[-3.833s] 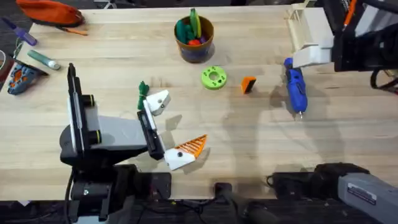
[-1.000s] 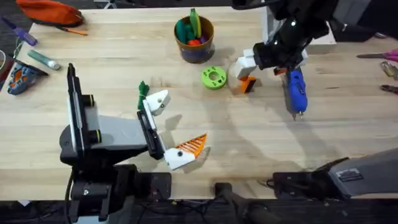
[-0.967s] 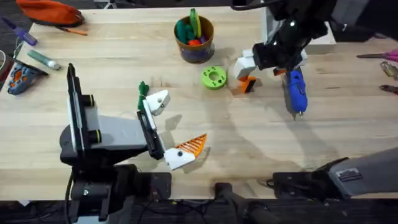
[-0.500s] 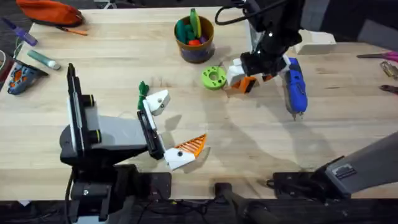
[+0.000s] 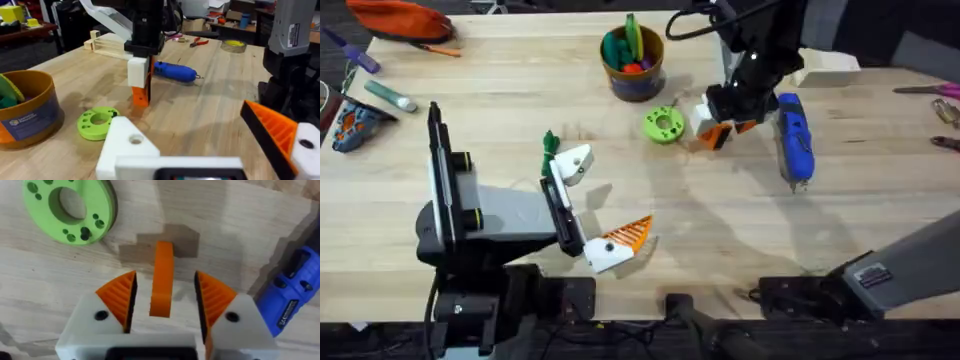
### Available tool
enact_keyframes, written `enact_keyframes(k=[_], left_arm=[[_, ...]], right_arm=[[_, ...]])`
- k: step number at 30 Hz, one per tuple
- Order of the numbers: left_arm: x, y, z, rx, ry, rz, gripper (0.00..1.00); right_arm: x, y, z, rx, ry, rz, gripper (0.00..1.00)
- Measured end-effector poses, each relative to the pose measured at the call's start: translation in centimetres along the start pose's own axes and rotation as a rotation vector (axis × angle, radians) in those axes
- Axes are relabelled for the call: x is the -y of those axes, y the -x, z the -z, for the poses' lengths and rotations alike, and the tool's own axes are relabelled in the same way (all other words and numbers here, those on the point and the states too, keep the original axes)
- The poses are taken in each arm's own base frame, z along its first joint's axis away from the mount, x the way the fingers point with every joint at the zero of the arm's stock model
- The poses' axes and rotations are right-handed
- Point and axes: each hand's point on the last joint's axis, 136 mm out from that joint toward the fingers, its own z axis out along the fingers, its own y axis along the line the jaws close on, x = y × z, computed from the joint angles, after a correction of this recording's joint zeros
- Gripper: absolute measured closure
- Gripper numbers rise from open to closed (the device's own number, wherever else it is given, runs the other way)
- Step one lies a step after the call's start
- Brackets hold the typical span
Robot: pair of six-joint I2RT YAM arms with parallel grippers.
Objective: Pick up the gripper from the table and insert it into the empty holder that is missing its gripper. Then pick up a screw, insert it into the mounting hole, and use the screwdriver to tighten it. Finally, clean up the table by picking up the vegetable and placing it into the bucket.
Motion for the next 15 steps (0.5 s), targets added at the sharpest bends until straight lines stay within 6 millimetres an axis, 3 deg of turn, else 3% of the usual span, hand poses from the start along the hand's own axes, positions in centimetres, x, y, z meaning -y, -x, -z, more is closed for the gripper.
enact_keyframes(k=[7, 15], left_arm=[[0.00, 0.00, 0.00, 0.000, 0.000, 0.000, 0.015], [0.00, 0.00, 0.00, 0.000, 0.000, 0.000, 0.015]], right_arm=[[0.00, -0.01, 0.00, -0.001, 0.000, -0.001, 0.591], [0.00, -0.01, 0.00, 0.000, 0.000, -0.001, 0.688]])
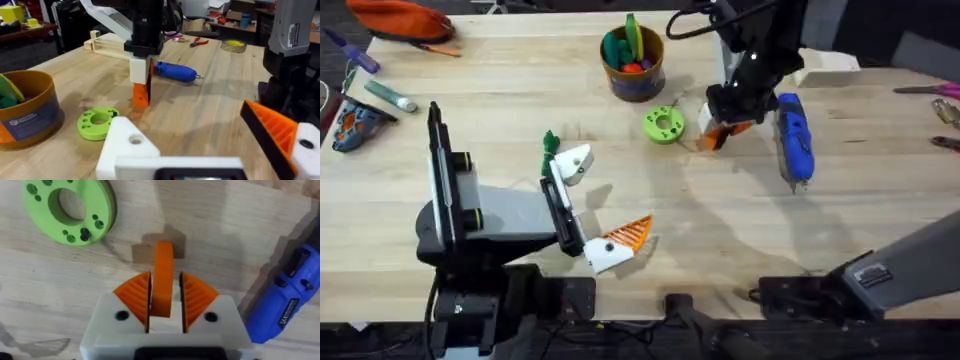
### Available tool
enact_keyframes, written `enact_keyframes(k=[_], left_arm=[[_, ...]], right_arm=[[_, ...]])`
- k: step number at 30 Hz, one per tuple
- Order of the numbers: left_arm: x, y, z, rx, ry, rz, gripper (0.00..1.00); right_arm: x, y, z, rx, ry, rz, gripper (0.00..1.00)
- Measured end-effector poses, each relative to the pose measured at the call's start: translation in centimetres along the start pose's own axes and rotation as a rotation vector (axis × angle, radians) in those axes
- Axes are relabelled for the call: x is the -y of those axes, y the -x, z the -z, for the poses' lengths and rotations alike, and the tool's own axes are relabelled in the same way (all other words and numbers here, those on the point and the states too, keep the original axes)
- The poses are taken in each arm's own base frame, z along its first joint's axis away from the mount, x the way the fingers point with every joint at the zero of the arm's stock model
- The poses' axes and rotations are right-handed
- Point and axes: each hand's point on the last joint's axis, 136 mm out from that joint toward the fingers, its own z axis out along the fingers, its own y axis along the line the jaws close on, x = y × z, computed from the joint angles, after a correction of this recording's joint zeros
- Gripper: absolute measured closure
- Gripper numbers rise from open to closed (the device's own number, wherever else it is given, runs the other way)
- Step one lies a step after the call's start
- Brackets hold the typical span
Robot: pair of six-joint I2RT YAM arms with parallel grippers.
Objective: Pick up the gripper from the table and insert it into the empty holder that is missing its gripper. Then pick up a screw, insert it into the mounting hole, and use the screwdriver to tighten it. Finally, clean up the table by picking up the vegetable and placing it into the bucket.
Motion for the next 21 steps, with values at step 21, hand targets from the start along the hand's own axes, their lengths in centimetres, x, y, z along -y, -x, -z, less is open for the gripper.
enact_keyframes(k=[21], left_arm=[[0.00, 0.00, 0.00, 0.000, 0.000, 0.000, 0.014]], right_arm=[[0.02, -0.08, 0.00, -0.003, -0.001, 0.000, 0.986]])
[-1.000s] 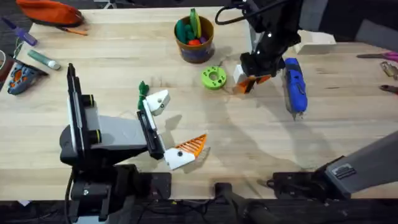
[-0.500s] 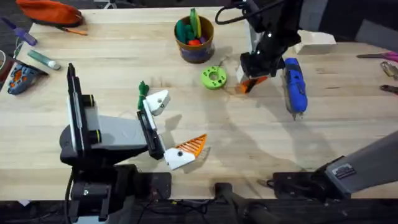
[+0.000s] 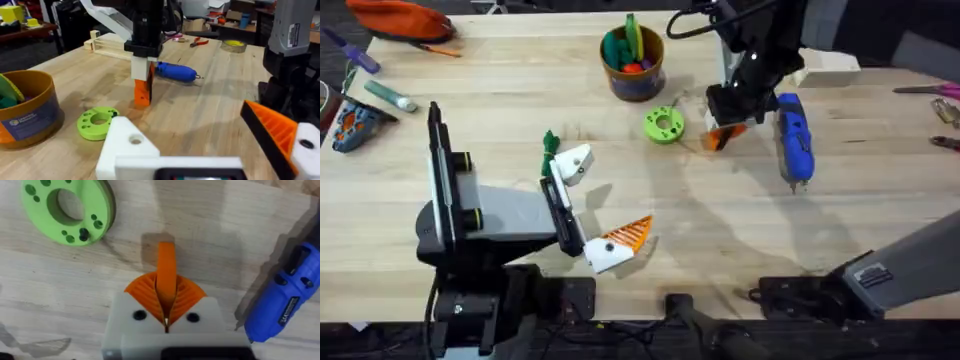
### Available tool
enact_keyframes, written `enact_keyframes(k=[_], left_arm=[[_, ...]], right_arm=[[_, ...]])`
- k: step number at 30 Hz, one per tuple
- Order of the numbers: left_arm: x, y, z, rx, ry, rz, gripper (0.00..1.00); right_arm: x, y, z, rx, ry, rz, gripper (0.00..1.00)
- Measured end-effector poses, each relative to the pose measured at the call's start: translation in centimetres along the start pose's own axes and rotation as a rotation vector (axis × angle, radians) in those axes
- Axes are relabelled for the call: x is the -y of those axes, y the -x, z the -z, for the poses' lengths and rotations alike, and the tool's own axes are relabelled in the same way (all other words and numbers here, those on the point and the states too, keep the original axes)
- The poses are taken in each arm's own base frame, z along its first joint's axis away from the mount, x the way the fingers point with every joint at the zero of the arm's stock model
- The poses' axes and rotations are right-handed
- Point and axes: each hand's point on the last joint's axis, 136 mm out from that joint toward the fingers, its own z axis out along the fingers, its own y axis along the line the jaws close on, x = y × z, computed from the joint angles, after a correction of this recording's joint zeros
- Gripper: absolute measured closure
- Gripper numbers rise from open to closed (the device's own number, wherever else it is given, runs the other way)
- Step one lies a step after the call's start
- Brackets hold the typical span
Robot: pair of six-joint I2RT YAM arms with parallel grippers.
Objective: Pick up the gripper from the table and insert it into the empty holder that is missing its gripper. Then pick up a screw, insert it into the mounting hole, and use the screwdriver to tighten it. Finally, clean up the table by picking up the vegetable and placing it into the bucket.
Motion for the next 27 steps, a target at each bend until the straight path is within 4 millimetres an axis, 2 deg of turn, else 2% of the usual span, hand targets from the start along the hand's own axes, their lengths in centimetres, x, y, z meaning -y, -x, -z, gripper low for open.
enact_keyframes(k=[7, 12, 16, 19, 24, 27], left_arm=[[0.0, 0.0, 0.0, 0.000, 0.000, 0.000, 0.015], [0.0, 0.0, 0.0, 0.000, 0.000, 0.000, 0.015], [0.0, 0.0, 0.0, 0.000, 0.000, 0.000, 0.015], [0.0, 0.0, 0.0, 0.000, 0.000, 0.000, 0.015], [0.0, 0.0, 0.0, 0.000, 0.000, 0.000, 0.015], [0.0, 0.0, 0.0, 0.000, 0.000, 0.000, 0.015]], right_arm=[[0.0, 0.0, 0.0, -0.001, 0.000, 0.000, 0.988], [-0.2, -0.4, 4.4, 0.099, 0.038, 0.004, 0.988], [-1.5, -0.7, 8.8, 0.224, 0.132, 0.018, 0.988], [-2.4, -1.3, 11.3, 0.283, 0.210, 0.014, 0.988], [-4.9, -1.4, 14.7, 0.391, 0.392, 0.033, 0.989], [-6.5, -1.9, 15.2, 0.428, 0.512, 0.045, 0.989]])
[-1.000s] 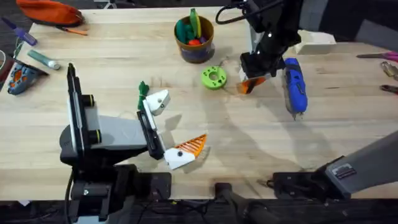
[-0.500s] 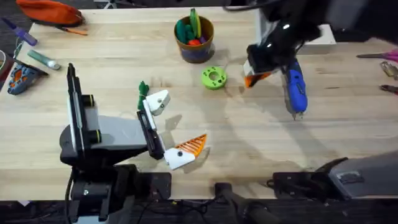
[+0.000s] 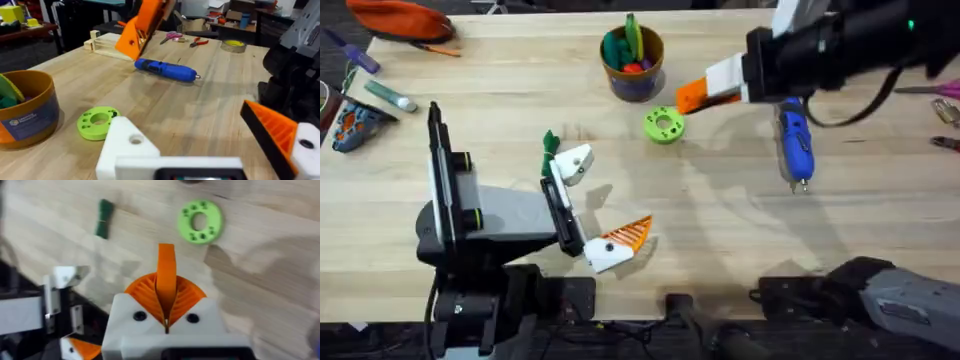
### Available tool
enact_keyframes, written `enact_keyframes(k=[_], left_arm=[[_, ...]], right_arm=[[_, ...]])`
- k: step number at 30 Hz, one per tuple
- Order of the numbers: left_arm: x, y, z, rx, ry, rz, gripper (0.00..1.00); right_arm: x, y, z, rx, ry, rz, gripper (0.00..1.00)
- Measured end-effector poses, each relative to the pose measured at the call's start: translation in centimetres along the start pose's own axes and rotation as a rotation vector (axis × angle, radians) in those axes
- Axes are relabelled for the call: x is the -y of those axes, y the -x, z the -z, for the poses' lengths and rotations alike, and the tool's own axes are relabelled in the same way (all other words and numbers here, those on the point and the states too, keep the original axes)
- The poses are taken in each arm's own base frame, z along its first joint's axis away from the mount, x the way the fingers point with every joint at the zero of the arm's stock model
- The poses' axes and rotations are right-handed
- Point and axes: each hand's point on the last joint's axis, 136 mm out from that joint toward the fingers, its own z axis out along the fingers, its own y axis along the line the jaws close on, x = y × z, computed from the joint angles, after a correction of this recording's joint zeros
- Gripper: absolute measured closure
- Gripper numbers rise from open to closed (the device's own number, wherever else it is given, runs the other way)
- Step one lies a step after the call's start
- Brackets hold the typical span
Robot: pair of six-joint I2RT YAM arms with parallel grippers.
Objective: Pick up the gripper from the table and insert it into the empty holder that is missing its gripper. Then pick up a screw, insert it into the mounting hole, and use the screwdriver to tighten it. Finally, clean up the table by picking up the vegetable and placing it into the bucket.
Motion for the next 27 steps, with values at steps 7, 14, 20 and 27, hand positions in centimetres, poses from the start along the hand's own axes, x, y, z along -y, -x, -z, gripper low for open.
enact_keyframes(k=[7, 14, 20, 27], left_arm=[[0.0, 0.0, 0.0, 0.000, 0.000, 0.000, 0.014], [0.0, 0.0, 0.0, 0.000, 0.000, 0.000, 0.015], [0.0, 0.0, 0.0, 0.000, 0.000, 0.000, 0.015], [0.0, 0.0, 0.0, 0.000, 0.000, 0.000, 0.014]], right_arm=[[-2.6, -2.8, -2.4, -0.022, 0.353, -0.075, 0.990], [-3.4, -4.9, -3.4, -0.054, 0.642, -0.141, 0.990], [-4.3, -5.9, -3.0, -0.081, 0.755, -0.137, 0.991], [-5.9, -4.7, -1.3, 0.079, 0.913, 0.021, 0.991]])
